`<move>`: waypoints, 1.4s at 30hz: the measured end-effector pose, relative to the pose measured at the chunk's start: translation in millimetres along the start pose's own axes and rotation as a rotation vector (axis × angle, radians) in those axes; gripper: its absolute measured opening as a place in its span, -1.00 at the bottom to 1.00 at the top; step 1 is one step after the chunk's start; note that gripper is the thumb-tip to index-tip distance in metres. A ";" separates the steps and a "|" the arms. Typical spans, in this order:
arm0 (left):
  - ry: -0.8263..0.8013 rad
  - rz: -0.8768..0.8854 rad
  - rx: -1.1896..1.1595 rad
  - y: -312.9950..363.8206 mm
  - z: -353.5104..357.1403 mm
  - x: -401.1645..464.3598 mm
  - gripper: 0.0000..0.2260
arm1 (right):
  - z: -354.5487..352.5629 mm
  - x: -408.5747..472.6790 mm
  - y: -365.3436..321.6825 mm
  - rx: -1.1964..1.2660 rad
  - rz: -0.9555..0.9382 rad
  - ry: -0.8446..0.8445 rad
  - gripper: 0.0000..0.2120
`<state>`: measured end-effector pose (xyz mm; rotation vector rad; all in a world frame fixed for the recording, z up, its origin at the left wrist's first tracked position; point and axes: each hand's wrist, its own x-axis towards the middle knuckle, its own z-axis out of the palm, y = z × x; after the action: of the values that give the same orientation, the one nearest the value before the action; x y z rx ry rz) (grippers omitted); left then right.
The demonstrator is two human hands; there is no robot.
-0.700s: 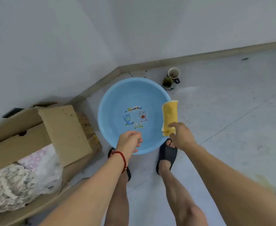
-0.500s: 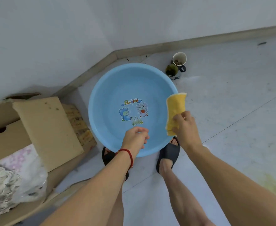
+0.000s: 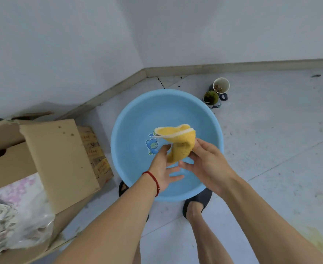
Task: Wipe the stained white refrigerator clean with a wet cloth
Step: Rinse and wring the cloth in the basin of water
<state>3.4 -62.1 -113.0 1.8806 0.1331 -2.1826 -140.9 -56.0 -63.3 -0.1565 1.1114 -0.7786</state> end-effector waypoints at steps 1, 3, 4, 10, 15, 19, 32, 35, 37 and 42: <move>0.020 0.038 -0.017 9.2 -6.5 6.1 -0.76 | 2.5 7.0 0.7 0.064 0.027 -0.020 -0.69; 0.144 0.149 -0.084 27.6 -22.7 22.5 -0.83 | -2.7 26.7 8.1 0.061 0.035 0.089 -0.74; 0.218 0.194 -0.076 34.7 -33.8 33.2 -0.76 | -8.6 38.8 15.1 -0.021 0.040 0.201 -0.74; 0.240 -0.020 1.339 43.3 -60.9 55.3 -0.74 | -35.7 89.3 67.5 -0.905 -0.070 0.770 -0.64; 0.485 0.356 1.236 35.2 -61.0 96.4 -0.53 | -20.1 135.5 98.8 -1.386 -0.090 0.479 -0.52; 0.431 0.002 0.886 19.0 -57.1 129.8 -0.31 | -45.6 164.9 116.1 -1.353 0.050 0.564 -0.49; 0.606 0.457 0.740 10.7 -59.8 128.5 -0.88 | -24.1 183.3 120.9 -1.484 -0.159 0.484 -0.57; 0.627 0.454 0.690 15.3 -76.9 116.9 -0.68 | -34.3 184.2 117.8 -1.620 -0.190 0.637 -0.65; 0.458 0.329 0.533 23.5 -78.9 120.4 -0.45 | -32.4 182.6 129.1 -1.558 -0.164 0.698 -0.67; 0.248 0.115 0.306 14.5 -73.6 165.3 -0.41 | 7.1 175.1 145.9 -0.488 -0.043 0.571 -0.83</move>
<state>56.0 -80.8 -285.8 2.2566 -0.2727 -1.9773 -26.9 -62.0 -260.7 -0.3844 1.8393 -0.5881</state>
